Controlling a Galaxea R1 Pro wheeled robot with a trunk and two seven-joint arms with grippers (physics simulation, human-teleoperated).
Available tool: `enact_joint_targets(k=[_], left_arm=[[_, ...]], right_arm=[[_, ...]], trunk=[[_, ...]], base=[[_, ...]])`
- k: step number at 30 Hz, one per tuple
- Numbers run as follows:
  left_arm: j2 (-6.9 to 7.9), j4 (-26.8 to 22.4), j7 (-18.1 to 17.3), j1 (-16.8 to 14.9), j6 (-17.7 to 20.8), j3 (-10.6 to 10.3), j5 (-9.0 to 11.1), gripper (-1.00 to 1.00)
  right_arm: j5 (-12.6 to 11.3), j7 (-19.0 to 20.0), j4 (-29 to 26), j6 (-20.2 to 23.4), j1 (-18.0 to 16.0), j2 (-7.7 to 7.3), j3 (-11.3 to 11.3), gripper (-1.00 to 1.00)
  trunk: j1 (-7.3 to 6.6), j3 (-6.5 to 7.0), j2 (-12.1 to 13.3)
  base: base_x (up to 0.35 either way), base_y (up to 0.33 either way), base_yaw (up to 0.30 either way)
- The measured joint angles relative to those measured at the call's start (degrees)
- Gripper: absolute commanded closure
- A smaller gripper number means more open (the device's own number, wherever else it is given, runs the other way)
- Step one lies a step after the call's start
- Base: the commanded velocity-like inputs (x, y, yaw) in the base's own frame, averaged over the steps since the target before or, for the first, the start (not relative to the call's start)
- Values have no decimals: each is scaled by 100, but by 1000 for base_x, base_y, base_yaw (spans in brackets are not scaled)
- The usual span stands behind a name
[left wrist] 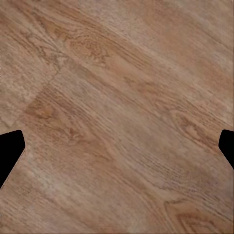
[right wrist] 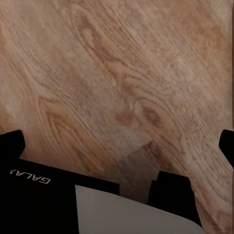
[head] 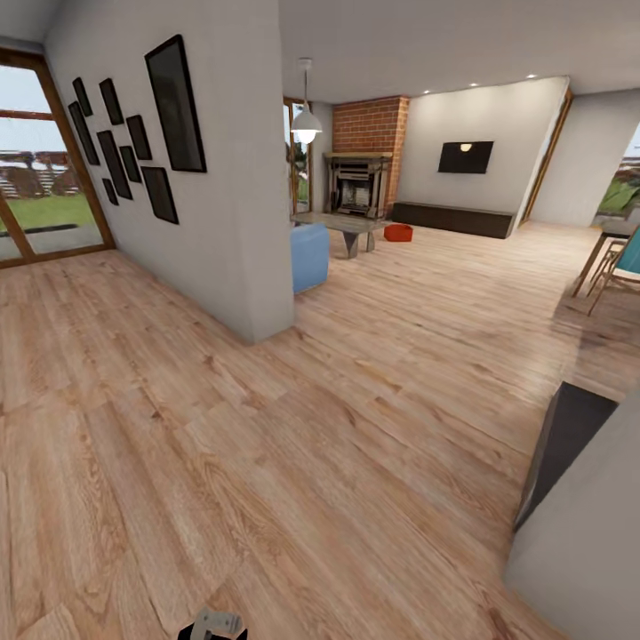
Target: Move the two storage containers from the living room to the garage. In the garage, place one container on the floor and stack the other container on top of it (either order is fine).
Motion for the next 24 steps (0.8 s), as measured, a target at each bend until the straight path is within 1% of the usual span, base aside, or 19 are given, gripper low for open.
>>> enact_joint_targets(k=[24], left_arm=[[-3, 0, 0, 0, 0, 0, 0, -100]], right_arm=[[0, 0, 0, 0, 0, 0, 0, -100]], trunk=[[0, 0, 0]], base=[[276, 0, 0]])
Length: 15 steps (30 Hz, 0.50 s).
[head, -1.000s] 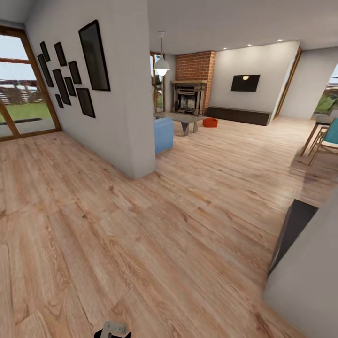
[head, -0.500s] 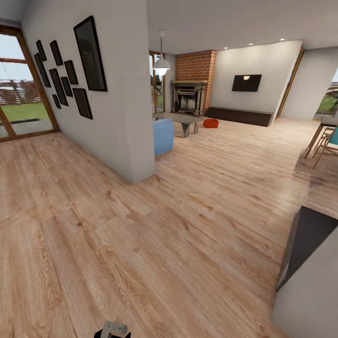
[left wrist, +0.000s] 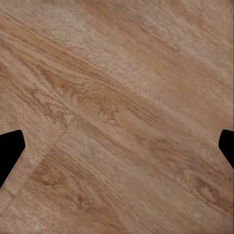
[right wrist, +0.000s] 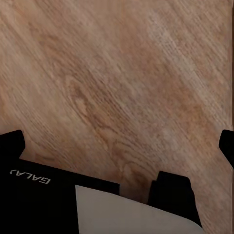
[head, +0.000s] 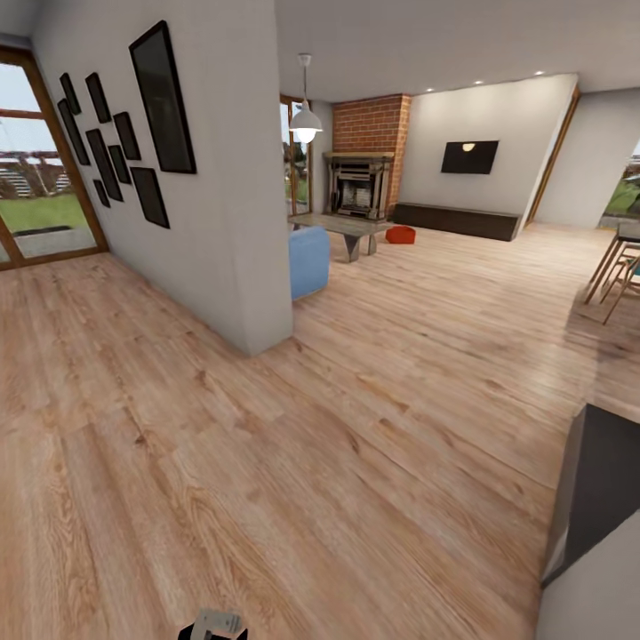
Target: Move the two storage containers from the living room to the garage. In the garage, place one container on the floor and stack the other container on top of it (either order is fine).
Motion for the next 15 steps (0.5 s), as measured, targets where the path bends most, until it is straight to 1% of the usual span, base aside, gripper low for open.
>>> enact_joint_targets(k=[15], left_arm=[[-1, 0, 0, 0, 0, 1, 0, -100]], right_arm=[[0, 0, 0, 1, 0, 0, 0, -100]], trunk=[[0, 0, 0]], base=[[276, 0, 0]])
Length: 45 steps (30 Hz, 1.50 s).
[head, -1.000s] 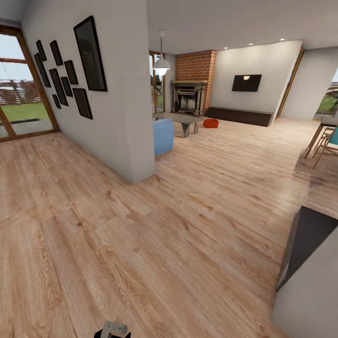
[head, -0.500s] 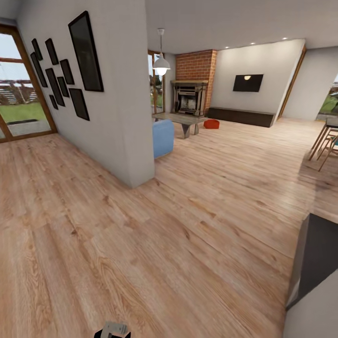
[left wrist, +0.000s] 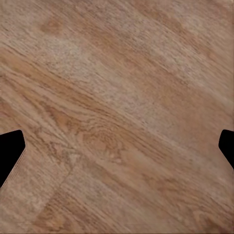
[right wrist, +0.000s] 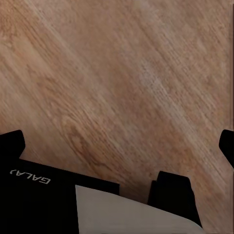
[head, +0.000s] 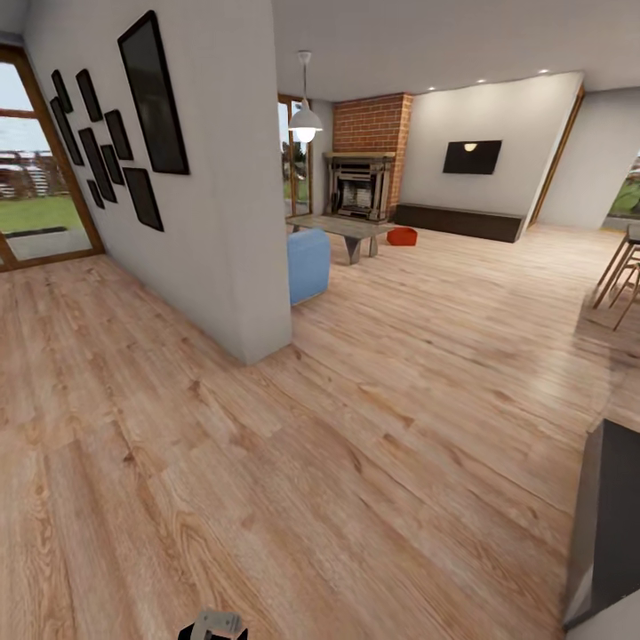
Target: Move the two storage containers from the living room to the garage. In the garage, place one container on the floor and stack the other container on top of it (either order is fine).
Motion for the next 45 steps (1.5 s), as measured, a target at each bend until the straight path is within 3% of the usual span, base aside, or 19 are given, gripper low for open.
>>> enact_joint_targets(k=[35, 45], left_arm=[[3, 0, 0, 0, 0, -2, 0, -100], [-1, 1, 0, -1, 0, -2, 0, -100]], right_arm=[[0, 3, 0, 3, 0, -7, 0, -100], [0, 4, -1, 6, 1, -4, 0, -100]], trunk=[[0, -2, 0], [0, -51, 0]], base=[[277, 0, -1], [277, 0, -129]])
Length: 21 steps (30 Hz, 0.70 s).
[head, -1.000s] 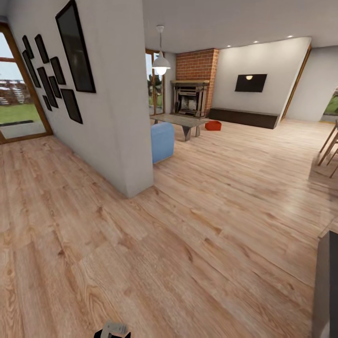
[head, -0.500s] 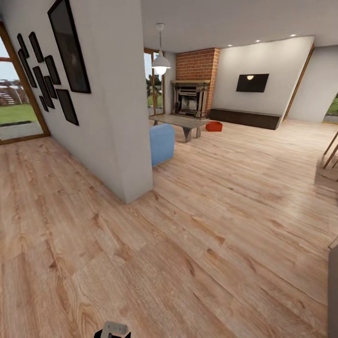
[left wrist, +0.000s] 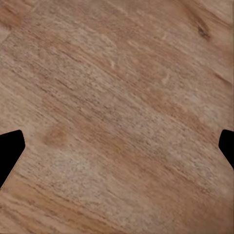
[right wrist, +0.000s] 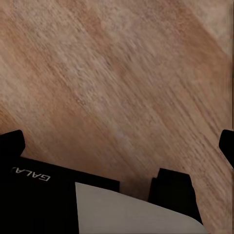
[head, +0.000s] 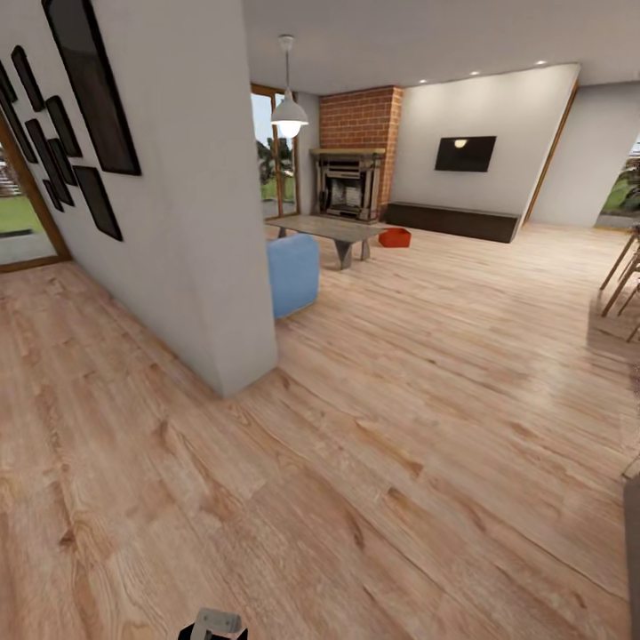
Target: Move the two storage containers from the living room to the garage. In the garage, place one container on the floor and stack the other container on top of it (either order is fine).
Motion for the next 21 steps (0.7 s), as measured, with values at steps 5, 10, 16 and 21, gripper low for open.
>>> enact_joint_targets(k=[5, 10, 16, 21], left_arm=[[1, -1, 0, 0, 0, 0, 0, -100], [2, 0, 0, 0, 0, 0, 0, -100], [2, -1, 0, 0, 0, 0, 0, -100], [1, -1, 0, 0, 0, 0, 0, -100]], right_arm=[[0, -1, 0, -1, 0, 1, 0, -100], [0, 3, 0, -2, 0, -1, 0, -100], [0, 5, 0, -4, 0, 3, 0, -100], [0, 5, 0, -4, 0, 3, 0, -100]], trunk=[[0, -12, 0], [0, -16, 0], [0, -25, 0], [0, -27, 0]], base=[[277, 0, -64], [277, 0, -96], [277, 0, -79], [277, 0, -36]])
